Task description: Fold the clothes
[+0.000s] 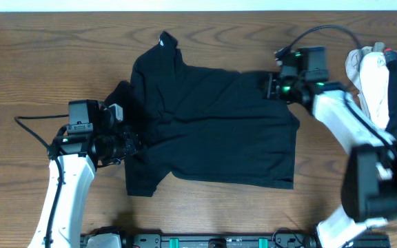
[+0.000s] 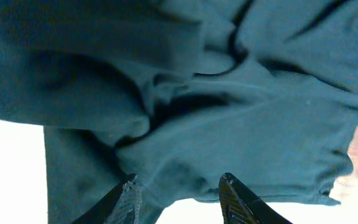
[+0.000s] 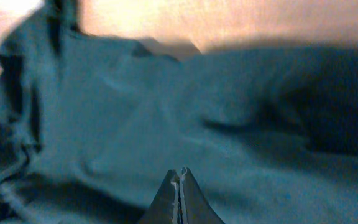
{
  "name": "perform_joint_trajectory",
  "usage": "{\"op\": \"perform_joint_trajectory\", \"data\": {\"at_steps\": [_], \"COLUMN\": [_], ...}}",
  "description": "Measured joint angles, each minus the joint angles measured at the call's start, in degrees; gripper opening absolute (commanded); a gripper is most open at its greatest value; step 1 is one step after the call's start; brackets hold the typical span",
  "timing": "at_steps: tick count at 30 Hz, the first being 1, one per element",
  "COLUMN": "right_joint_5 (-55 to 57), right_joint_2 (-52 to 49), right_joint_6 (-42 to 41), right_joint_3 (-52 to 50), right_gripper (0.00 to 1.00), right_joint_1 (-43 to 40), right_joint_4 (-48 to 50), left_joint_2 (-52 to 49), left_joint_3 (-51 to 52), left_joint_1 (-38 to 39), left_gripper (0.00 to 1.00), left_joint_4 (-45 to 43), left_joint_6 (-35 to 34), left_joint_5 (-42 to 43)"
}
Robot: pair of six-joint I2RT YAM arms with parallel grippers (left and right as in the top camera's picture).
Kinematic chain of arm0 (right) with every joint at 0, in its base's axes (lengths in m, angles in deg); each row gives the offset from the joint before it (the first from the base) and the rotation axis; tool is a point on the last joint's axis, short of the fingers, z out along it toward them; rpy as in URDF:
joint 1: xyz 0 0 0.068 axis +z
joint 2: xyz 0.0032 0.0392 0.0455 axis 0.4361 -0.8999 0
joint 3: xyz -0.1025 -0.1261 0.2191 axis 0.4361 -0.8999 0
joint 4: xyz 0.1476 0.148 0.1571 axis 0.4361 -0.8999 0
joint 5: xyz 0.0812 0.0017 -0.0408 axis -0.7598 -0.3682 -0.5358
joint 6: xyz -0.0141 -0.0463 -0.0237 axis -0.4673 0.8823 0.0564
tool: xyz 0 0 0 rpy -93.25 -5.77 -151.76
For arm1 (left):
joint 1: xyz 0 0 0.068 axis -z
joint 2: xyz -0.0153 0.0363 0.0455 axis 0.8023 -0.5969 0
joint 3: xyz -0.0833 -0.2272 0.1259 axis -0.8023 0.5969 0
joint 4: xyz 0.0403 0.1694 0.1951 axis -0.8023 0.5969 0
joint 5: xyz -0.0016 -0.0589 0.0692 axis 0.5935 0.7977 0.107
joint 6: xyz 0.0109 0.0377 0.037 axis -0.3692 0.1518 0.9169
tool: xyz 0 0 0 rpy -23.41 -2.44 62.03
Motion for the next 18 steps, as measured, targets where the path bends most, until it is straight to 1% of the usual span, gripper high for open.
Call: {"op": "perform_joint_trajectory", "data": {"at_steps": [5,7,13,18], "right_joint_5": [0.42,0.09,8.17,16.33], "right_joint_2": [-12.37,-15.45,-19.91,-23.39], "right_joint_6": [-2.29,-2.73,-3.13,-3.65], "right_joint_3": [5.81,8.81,18.38,25.7], "right_gripper": [0.01,0.01,0.01,0.01], "right_joint_1": [0.44,0.37,0.04,-3.61], "right_joint_4": [0.22,-0.83,-6.84,-12.15], "left_joint_2": [1.49,2.1,2.89,2.89], "left_joint_3": [-0.48,-0.63,-0.7,-0.7], "left_joint_1": [0.15,0.15,0.15,0.15], "left_gripper": [0.44,0.44,0.44,0.44], "left_joint_4": [-0.07,-0.39,-0.81,-0.83], "left_joint_6": [0.81,1.2,1.6,1.6], "left_joint_5": [1.07,1.25,1.27,1.27]}}
